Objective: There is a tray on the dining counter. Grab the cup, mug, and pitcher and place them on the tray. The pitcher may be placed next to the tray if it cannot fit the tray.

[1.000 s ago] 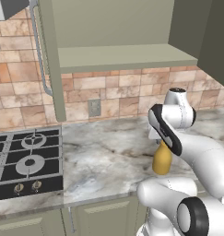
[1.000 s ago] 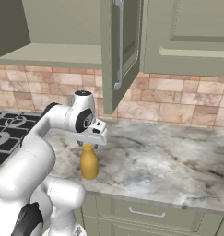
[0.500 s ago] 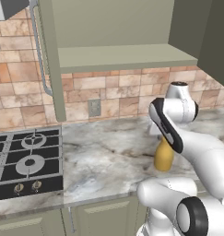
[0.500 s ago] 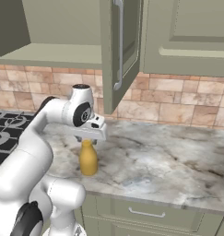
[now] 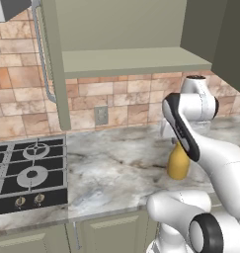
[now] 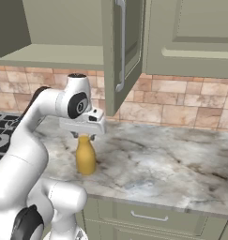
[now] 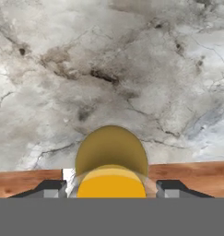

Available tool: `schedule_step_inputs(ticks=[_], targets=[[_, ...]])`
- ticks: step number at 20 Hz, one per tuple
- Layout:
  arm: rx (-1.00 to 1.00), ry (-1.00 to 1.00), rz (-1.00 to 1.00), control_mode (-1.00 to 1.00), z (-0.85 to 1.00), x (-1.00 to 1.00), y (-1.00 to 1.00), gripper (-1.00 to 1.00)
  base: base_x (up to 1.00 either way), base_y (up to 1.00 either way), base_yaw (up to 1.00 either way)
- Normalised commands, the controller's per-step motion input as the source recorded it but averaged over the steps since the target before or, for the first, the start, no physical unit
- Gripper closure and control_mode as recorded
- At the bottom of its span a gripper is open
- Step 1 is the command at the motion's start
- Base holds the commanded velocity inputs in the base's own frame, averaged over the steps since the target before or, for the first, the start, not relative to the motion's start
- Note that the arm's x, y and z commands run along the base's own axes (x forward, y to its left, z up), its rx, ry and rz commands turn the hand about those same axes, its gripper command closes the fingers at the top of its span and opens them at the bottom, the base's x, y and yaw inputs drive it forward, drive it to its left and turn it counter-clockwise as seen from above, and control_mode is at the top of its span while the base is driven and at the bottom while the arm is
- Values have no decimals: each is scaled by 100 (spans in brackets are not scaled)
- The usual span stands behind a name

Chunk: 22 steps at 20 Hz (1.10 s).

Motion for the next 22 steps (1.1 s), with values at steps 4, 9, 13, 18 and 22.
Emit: schedule_step_inputs(ticks=[4, 9, 13, 18, 22], targets=[[0, 0, 0, -100, 42, -37, 16, 100, 0, 0, 0], [0, 0, 2, -100, 43, -24, 27, 100, 0, 0, 0], [0, 0, 4, -100, 32, 0, 23, 100, 0, 0, 0], [0, 0, 3, -100, 30, 0, 16, 100, 0, 0, 0], [0, 0, 1, -100, 22, 0, 0, 100, 0, 0, 0]])
